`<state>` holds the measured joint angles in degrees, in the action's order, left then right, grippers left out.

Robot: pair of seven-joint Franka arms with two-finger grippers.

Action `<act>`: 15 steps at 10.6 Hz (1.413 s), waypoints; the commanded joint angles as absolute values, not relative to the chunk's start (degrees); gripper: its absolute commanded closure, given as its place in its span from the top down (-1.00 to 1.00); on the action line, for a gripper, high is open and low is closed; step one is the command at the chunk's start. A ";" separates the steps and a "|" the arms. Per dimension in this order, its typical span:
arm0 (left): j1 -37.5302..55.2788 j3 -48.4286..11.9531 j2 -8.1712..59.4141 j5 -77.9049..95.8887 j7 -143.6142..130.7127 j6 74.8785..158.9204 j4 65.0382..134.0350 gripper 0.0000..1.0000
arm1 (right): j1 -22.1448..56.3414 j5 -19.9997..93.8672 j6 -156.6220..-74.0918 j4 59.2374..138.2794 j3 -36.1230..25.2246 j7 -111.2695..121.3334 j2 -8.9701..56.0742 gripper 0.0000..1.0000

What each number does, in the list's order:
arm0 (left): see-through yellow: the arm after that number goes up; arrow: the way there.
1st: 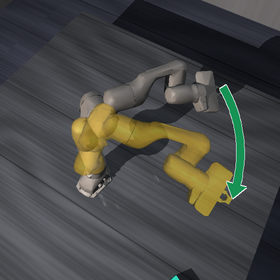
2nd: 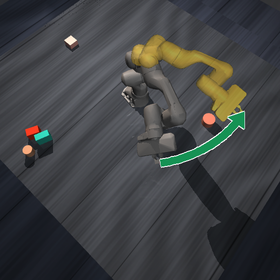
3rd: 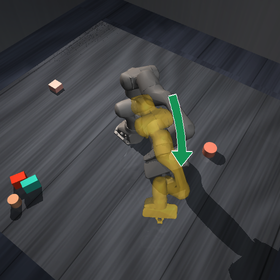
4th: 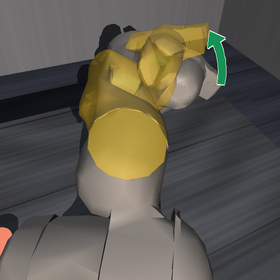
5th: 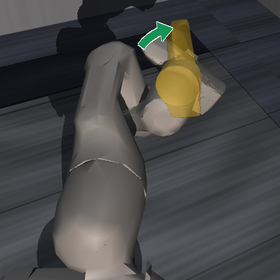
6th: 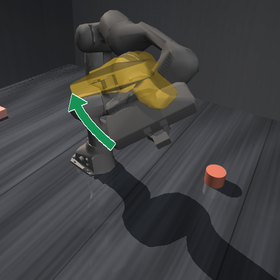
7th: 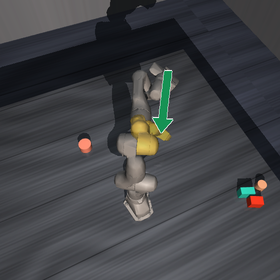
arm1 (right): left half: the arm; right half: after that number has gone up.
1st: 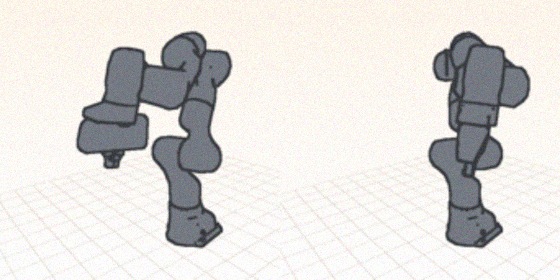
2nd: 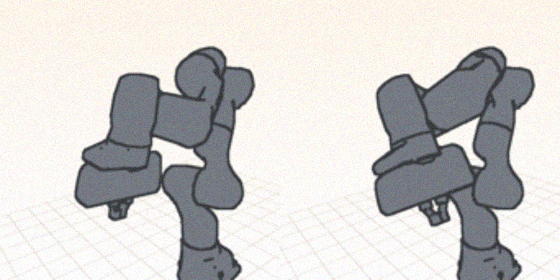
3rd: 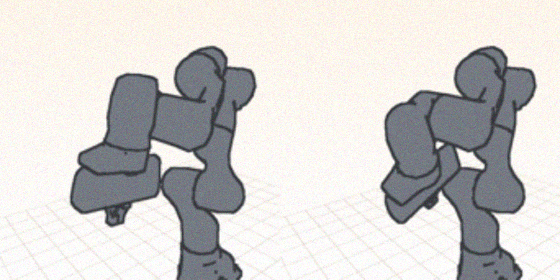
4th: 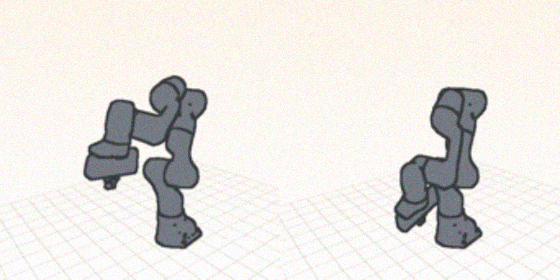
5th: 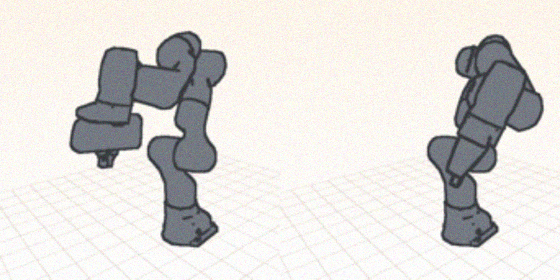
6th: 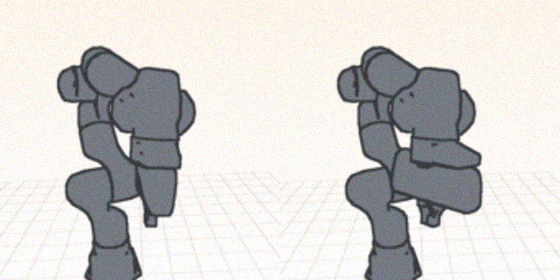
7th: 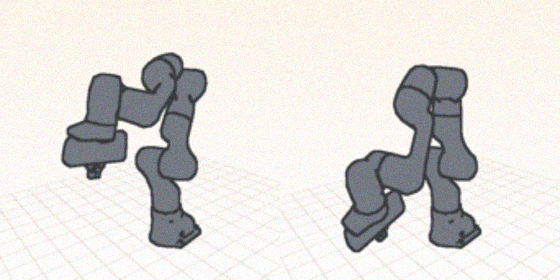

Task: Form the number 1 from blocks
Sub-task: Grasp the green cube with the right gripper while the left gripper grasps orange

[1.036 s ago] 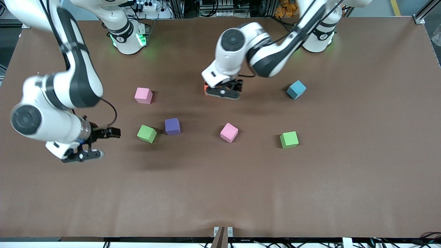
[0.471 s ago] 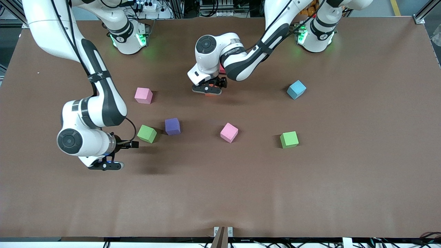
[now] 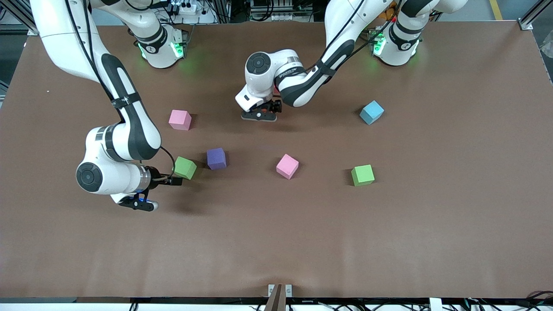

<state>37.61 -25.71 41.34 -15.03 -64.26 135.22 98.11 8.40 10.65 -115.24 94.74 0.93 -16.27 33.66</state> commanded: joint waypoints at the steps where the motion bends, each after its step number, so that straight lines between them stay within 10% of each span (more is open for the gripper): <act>1: 38.58 -24.87 42.27 -17.49 -67.67 135.79 97.47 0.13 | 8.35 11.87 -115.49 97.73 1.23 -18.63 32.52 1.00; 5: 38.58 -24.87 42.54 -18.36 -70.48 135.79 98.69 -1.00 | 8.79 11.95 -115.49 99.58 1.32 -19.24 32.61 1.00; 15: 34.28 -27.68 35.96 -18.81 -68.02 131.75 105.72 -1.00 | 11.60 11.43 -115.84 100.46 1.23 -22.94 33.40 1.00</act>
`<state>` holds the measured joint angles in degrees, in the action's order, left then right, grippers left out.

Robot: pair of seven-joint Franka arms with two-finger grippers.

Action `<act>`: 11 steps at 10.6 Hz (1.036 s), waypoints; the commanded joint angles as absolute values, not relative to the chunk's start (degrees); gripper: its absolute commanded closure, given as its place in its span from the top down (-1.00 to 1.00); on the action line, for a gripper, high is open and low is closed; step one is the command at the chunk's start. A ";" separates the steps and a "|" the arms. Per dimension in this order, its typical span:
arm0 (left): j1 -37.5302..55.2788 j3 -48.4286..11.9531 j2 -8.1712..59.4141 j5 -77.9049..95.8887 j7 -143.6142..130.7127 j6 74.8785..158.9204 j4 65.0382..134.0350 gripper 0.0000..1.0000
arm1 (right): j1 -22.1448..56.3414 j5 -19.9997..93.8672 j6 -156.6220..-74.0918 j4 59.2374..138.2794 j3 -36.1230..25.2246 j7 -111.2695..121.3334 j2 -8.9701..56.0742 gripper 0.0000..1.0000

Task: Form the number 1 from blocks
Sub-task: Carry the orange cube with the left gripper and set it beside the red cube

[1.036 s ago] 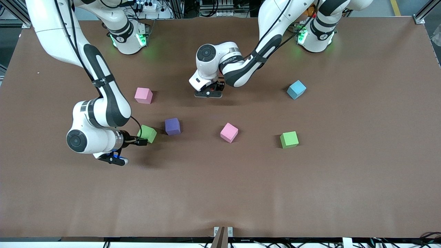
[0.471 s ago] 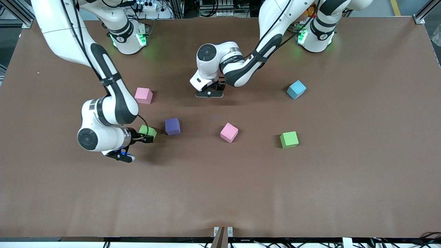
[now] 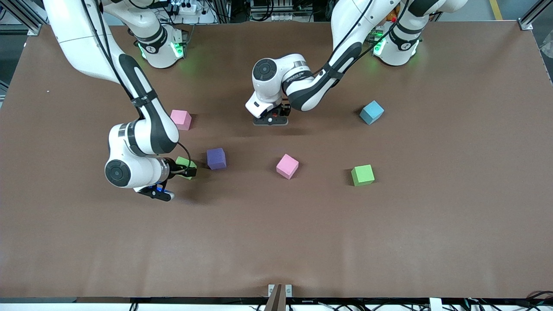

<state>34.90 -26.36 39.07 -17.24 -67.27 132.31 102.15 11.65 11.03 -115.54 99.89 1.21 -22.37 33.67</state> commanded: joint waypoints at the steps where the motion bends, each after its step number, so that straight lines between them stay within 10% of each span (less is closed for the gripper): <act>1: 34.19 -28.03 35.51 -18.81 -68.20 131.75 106.60 -1.00 | 11.60 11.43 -116.19 100.72 1.23 -22.94 33.49 1.00; 8: 33.40 -28.48 34.19 -21.36 -68.03 132.27 109.25 -1.00 | 10.90 11.16 -117.41 100.72 1.14 -22.85 35.42 1.00; 11: 33.40 -28.48 34.01 -21.36 -68.46 134.20 111.17 -1.00 | 10.90 11.16 -117.77 100.72 1.14 -22.85 35.95 -0.46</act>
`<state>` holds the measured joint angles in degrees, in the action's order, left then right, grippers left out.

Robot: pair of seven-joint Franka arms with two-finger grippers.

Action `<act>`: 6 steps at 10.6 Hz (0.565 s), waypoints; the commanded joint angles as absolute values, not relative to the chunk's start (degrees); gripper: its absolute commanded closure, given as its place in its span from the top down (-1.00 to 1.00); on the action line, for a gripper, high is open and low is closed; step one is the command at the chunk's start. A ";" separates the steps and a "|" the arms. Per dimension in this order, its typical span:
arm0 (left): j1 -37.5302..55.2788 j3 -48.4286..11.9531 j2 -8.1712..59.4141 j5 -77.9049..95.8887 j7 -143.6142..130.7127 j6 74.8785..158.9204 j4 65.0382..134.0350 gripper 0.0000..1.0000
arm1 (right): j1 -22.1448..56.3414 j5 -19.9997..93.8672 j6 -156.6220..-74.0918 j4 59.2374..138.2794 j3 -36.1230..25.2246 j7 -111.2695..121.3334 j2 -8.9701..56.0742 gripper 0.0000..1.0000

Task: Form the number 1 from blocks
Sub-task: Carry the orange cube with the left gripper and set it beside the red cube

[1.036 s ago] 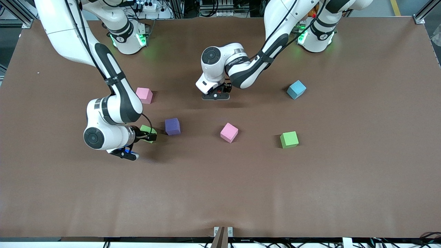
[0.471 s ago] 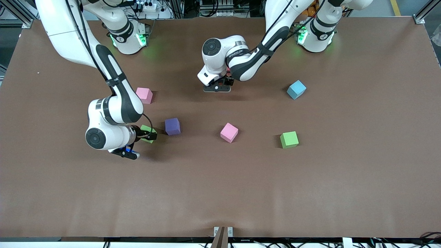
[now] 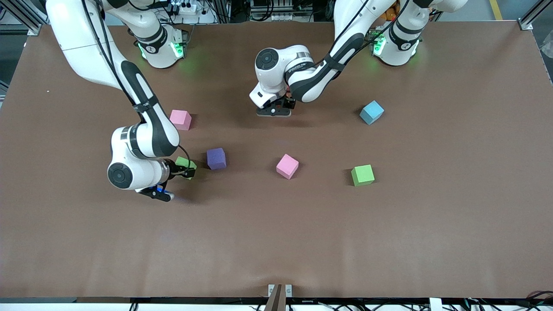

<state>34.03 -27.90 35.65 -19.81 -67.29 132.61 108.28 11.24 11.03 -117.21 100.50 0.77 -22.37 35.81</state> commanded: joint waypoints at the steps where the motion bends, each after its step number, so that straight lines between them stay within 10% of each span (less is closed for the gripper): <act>1: 33.40 -28.56 33.93 -21.36 -69.08 135.17 112.05 -1.00 | 10.99 11.16 -117.77 100.72 1.14 -22.85 35.95 -0.95; 6: 33.40 -29.36 33.93 -23.28 -71.89 140.71 115.05 -1.00 | 13.52 10.90 -115.93 100.28 1.23 -22.41 30.86 -1.00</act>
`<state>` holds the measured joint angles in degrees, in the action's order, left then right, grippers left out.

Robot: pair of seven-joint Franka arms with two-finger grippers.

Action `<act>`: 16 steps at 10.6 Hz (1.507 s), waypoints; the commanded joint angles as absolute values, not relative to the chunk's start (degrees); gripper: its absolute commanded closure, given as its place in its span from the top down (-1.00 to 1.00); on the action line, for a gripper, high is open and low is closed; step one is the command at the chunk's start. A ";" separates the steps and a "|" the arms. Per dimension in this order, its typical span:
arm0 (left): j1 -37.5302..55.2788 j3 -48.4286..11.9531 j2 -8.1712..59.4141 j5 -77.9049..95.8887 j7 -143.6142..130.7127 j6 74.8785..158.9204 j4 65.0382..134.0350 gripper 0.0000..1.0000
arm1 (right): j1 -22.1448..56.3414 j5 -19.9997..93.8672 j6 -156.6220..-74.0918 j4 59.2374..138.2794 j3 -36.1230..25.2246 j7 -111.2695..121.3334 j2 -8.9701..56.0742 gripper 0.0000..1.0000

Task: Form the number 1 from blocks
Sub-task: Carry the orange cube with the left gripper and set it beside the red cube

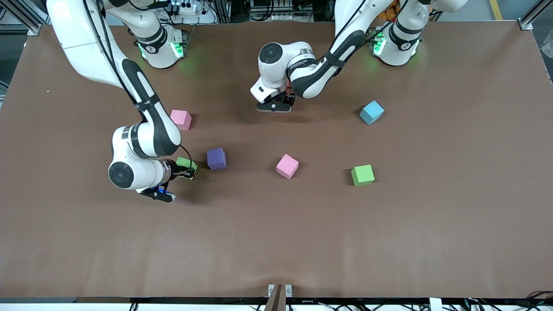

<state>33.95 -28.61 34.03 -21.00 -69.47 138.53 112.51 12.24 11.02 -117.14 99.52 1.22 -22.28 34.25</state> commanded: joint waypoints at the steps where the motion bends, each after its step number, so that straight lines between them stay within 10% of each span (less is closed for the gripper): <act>1: 33.40 -29.36 33.93 -23.46 -71.98 140.71 115.31 -1.00 | 14.49 10.12 -115.84 100.28 1.23 -22.41 29.98 -1.00; 2: 33.31 -29.36 33.93 -23.47 -71.98 140.71 115.31 -1.00 | 15.20 9.85 -115.58 100.28 1.23 -22.41 29.54 -1.00; 3: 33.31 -29.27 33.93 -23.47 -71.90 140.71 115.40 -0.25 | 16.08 9.67 -115.32 100.28 1.23 -22.50 29.18 -1.00; 4: 33.22 -29.35 33.93 -23.47 -72.07 140.63 115.31 0.99 | 16.69 9.58 -114.96 100.28 1.23 -22.85 28.66 -1.00; 16: 12.69 -38.50 13.72 -21.11 -68.59 124.04 111.56 1.00 | 23.71 9.58 -117.76 99.67 1.32 -23.20 27.68 -1.00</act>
